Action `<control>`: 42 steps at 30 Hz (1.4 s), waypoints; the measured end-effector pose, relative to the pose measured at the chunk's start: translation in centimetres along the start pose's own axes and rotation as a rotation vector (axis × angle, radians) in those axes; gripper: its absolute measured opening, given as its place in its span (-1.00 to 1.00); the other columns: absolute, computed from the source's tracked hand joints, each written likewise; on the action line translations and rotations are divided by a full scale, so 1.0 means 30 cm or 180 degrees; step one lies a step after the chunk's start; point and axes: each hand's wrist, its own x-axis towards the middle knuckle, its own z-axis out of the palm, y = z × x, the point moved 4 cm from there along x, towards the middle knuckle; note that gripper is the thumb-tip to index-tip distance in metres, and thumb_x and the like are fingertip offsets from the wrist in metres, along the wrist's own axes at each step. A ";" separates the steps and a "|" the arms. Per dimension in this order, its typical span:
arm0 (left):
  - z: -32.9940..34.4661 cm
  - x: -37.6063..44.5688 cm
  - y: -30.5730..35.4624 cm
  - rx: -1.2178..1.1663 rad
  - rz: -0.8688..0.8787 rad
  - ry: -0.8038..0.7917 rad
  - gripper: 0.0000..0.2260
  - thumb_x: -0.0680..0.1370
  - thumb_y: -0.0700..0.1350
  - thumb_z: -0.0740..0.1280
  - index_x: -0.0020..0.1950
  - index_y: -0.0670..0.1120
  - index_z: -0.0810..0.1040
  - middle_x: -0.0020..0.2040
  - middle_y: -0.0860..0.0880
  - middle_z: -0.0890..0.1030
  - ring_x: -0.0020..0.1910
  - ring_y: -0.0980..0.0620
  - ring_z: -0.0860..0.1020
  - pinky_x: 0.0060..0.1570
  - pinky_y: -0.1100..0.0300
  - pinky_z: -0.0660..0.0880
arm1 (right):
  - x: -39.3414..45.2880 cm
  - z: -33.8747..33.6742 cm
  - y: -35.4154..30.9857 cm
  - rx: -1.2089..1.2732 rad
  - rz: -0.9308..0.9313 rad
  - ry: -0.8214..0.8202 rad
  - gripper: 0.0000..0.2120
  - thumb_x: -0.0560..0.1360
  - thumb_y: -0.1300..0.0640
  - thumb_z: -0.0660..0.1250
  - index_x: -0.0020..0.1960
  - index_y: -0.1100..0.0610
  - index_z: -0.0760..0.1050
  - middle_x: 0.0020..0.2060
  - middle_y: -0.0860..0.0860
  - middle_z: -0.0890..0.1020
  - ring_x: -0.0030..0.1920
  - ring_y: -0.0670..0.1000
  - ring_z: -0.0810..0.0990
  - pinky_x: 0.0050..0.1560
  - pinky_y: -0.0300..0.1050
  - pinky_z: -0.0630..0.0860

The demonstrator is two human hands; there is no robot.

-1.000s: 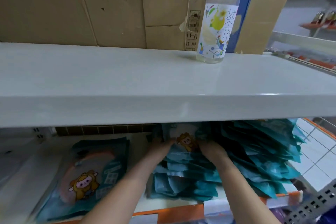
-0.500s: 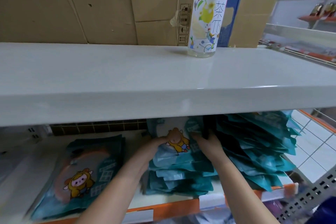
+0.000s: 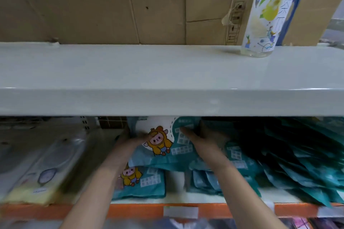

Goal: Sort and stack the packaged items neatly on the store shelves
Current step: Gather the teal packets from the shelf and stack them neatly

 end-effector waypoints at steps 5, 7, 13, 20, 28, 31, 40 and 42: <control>-0.157 -0.017 -0.025 0.0129 -0.0109 0.0431 -0.33 0.14 0.09 0.61 0.18 -0.07 0.53 0.09 -0.13 0.63 0.10 -0.20 0.58 -0.02 -0.27 0.55 | 0.011 0.163 0.015 0.0058 -0.0128 -0.0261 -0.52 0.50 -0.01 0.36 0.37 -0.14 0.31 0.17 -0.23 0.56 0.20 -0.22 0.52 0.23 -0.21 0.48; -0.187 -0.024 -0.069 0.0138 -0.0186 0.0413 -0.44 0.23 0.03 0.58 0.16 -0.09 0.53 0.11 -0.12 0.62 0.09 -0.15 0.57 0.04 -0.27 0.52 | 0.003 0.209 0.069 0.0080 -0.0010 -0.0228 -0.53 0.49 0.01 0.38 0.32 -0.19 0.29 0.13 -0.30 0.51 0.17 -0.27 0.48 0.12 -0.39 0.43; -0.189 -0.017 -0.103 0.0096 -0.0182 0.0083 -0.53 0.38 -0.03 0.51 0.18 0.11 0.36 -0.06 0.20 0.48 0.03 0.00 0.46 -0.06 -0.09 0.57 | 0.001 0.240 0.153 0.0270 0.0403 0.0008 -0.53 0.46 0.02 0.41 0.27 -0.18 0.28 0.08 -0.22 0.51 0.17 -0.12 0.48 0.19 -0.18 0.34; -0.174 0.005 -0.073 0.0817 0.0165 0.0000 -0.73 0.33 0.14 0.50 -0.06 0.07 0.59 -0.05 0.16 0.61 -0.03 0.18 0.54 0.11 0.06 0.49 | 0.010 0.251 0.125 -0.0313 0.0189 -0.0067 -0.58 0.56 0.21 0.28 0.31 -0.07 0.23 0.13 -0.12 0.49 0.18 -0.11 0.46 -0.11 -0.55 0.38; -0.256 0.094 -0.117 0.1447 -0.0373 0.0417 -0.50 0.33 0.22 0.50 0.03 -0.03 0.37 -0.07 -0.02 0.59 -0.10 0.04 0.57 -0.04 0.09 0.54 | 0.041 0.292 0.123 -0.0461 0.0368 -0.0043 -0.79 0.56 0.09 0.29 0.16 -0.09 0.39 0.07 -0.11 0.58 0.07 -0.19 0.54 -0.07 -0.41 0.44; -0.274 0.072 -0.174 0.1465 -0.0685 0.0349 -0.62 0.42 0.07 0.48 0.04 -0.08 0.41 0.02 -0.05 0.57 -0.06 0.02 0.52 -0.01 0.17 0.44 | 0.027 0.325 0.199 -0.0848 0.0740 0.0046 -0.79 0.51 -0.03 0.31 0.13 -0.05 0.45 0.13 -0.03 0.59 0.13 -0.06 0.56 0.04 -0.24 0.47; -0.311 0.078 -0.273 0.1551 -0.1092 0.0040 -0.34 0.40 0.24 0.41 0.37 -0.10 0.40 0.21 -0.11 0.54 0.08 -0.02 0.50 0.06 0.13 0.42 | -0.009 0.350 0.233 -0.1174 0.1202 0.0102 -0.65 0.61 0.00 0.12 0.37 0.03 0.25 0.22 0.01 0.50 0.05 -0.01 0.44 -0.13 -0.23 0.34; -0.318 0.080 -0.280 0.1550 -0.1090 -0.0029 -0.36 0.39 0.26 0.42 0.33 -0.08 0.44 0.13 -0.07 0.58 0.00 0.02 0.53 -0.06 0.16 0.42 | -0.009 0.353 0.241 -0.1160 0.1149 0.0153 -0.63 0.63 0.03 0.07 0.42 0.03 0.21 0.28 0.06 0.48 0.10 0.01 0.44 -0.03 -0.22 0.29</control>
